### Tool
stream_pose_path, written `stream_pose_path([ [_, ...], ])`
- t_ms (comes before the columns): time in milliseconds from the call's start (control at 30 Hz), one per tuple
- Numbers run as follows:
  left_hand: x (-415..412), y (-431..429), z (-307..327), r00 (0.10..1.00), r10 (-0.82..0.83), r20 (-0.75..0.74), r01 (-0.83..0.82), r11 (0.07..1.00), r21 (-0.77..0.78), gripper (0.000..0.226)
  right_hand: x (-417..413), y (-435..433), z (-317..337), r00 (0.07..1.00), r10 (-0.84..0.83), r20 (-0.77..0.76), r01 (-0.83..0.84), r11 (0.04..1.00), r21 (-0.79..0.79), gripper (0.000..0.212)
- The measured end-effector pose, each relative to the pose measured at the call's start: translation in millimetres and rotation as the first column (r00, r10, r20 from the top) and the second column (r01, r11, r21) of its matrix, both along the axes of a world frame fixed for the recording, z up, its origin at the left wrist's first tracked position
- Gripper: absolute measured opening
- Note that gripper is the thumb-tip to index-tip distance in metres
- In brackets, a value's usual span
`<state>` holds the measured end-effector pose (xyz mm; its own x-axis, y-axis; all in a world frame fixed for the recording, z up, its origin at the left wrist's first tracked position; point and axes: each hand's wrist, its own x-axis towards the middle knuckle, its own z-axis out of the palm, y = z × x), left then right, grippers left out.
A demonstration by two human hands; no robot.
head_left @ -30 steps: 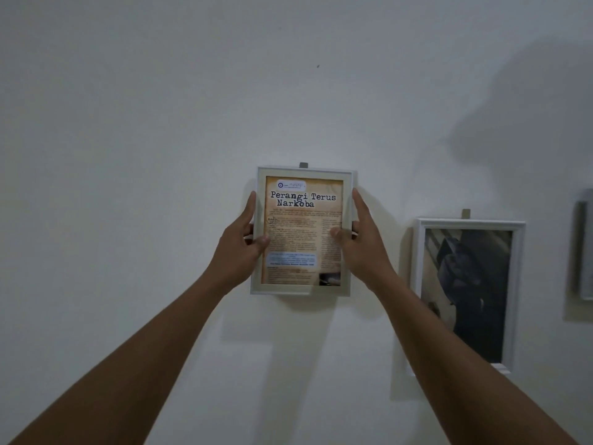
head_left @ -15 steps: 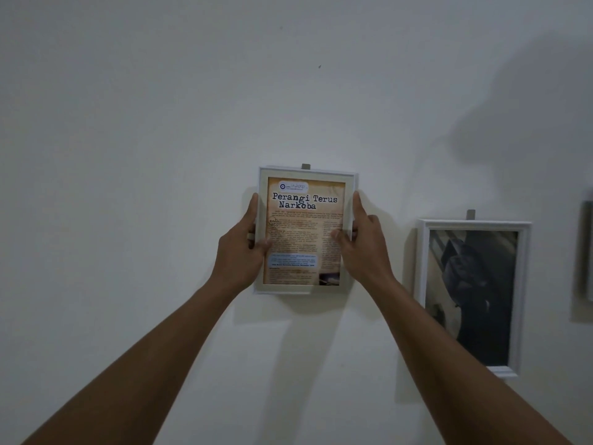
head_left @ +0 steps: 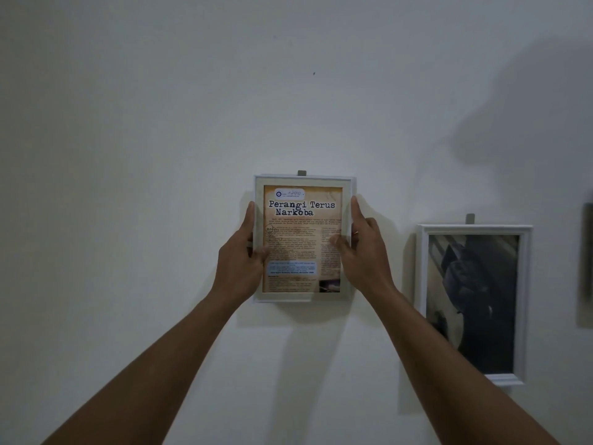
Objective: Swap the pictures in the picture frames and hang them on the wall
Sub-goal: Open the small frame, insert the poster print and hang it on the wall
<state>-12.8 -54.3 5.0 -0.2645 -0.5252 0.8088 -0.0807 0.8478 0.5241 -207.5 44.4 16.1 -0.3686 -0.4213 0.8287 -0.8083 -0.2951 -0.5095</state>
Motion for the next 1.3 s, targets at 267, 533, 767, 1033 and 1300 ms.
stream_pose_path([
  [267, -0.1, -12.7, 0.8, 0.958, 0.279, 0.065, -0.266, 0.95, -0.161, 0.086, -6.3, -3.1, -3.0, 0.963, -0.214, -0.164, 0.222, 0.975, 0.03, 0.077],
  [533, 6.9, -15.7, 6.3, 0.926, 0.372, 0.058, -0.351, 0.909, -0.223, 0.09, -0.5, -5.7, -14.1, 0.922, -0.277, -0.272, 0.303, 0.951, 0.058, 0.074],
  [767, 11.5, -13.9, 9.0, 0.97, 0.242, 0.032, -0.233, 0.955, -0.183, 0.085, -0.3, -8.2, -15.3, 0.95, -0.202, -0.238, 0.223, 0.973, 0.066, 0.073],
  [1033, 3.8, -18.3, 1.6, 0.978, 0.21, -0.021, -0.21, 0.961, -0.181, 0.084, 3.2, -3.7, -8.3, 0.99, -0.08, -0.112, 0.085, 0.996, 0.04, 0.075],
  [1300, 2.1, -19.6, 2.2, 0.982, 0.187, -0.036, -0.191, 0.966, -0.173, 0.082, 5.6, -2.6, -8.2, 0.994, -0.066, -0.089, 0.068, 0.998, 0.013, 0.074],
])
